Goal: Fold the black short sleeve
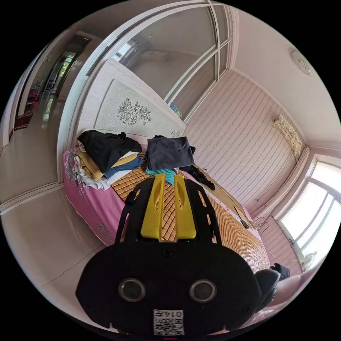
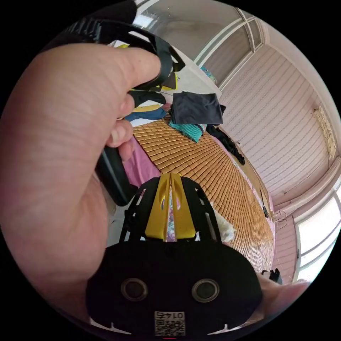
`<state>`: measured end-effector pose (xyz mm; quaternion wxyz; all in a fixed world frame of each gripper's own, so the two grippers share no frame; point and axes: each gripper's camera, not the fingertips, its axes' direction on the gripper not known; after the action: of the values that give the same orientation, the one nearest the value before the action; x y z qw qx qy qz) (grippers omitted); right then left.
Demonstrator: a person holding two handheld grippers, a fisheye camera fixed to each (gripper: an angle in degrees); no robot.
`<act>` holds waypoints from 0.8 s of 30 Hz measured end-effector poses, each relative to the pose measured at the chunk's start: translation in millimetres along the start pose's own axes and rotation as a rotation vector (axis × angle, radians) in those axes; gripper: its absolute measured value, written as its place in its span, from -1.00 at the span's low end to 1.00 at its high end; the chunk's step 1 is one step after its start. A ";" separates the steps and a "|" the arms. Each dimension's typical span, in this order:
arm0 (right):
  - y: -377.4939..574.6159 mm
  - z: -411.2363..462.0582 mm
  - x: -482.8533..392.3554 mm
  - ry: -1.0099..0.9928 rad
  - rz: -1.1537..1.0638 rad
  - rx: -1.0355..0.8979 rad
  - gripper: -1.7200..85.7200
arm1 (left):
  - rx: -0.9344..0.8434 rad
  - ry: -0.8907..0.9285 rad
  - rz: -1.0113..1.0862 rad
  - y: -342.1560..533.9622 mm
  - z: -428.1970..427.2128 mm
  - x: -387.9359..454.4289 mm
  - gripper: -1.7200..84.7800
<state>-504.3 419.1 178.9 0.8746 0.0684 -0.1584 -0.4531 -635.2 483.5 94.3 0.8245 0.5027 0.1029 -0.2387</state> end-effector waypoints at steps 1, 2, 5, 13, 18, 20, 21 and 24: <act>-10.1 5.6 2.8 -0.063 -0.058 -0.027 -0.98 | 0.015 -0.014 -0.003 -2.7 -1.9 -4.5 -0.85; -15.2 8.4 7.4 -0.087 -0.053 -0.033 -0.98 | 0.053 -0.045 -0.012 -7.6 -6.9 -14.7 -0.85; -37.4 25.8 39.2 -0.327 -0.045 -0.026 -0.98 | 0.097 -0.087 -0.043 -13.4 -17.5 -44.4 -0.85; -78.2 79.3 91.8 -0.374 0.154 -0.073 -0.98 | -0.022 -0.175 -0.025 13.0 -23.1 -81.3 -0.85; -94.1 109.7 96.1 -0.153 0.209 -0.189 -0.98 | -0.079 -0.196 0.047 22.0 -16.5 -79.7 -0.85; -98.4 121.3 96.0 -0.133 0.195 -0.244 -0.98 | -0.083 -0.194 0.060 22.3 -14.4 -78.9 -0.85; -98.8 125.7 97.3 -0.158 0.184 -0.237 -0.98 | -0.085 -0.190 0.063 22.4 -12.8 -78.9 -0.85; -96.8 130.8 110.2 -0.321 0.200 -0.174 -0.98 | -0.090 -0.183 0.065 23.1 -9.6 -78.7 -0.85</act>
<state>-563.8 276.3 300.1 0.8815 -0.0963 -0.2620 -0.3808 -691.1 523.5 140.0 0.8595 0.4443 0.0215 -0.2517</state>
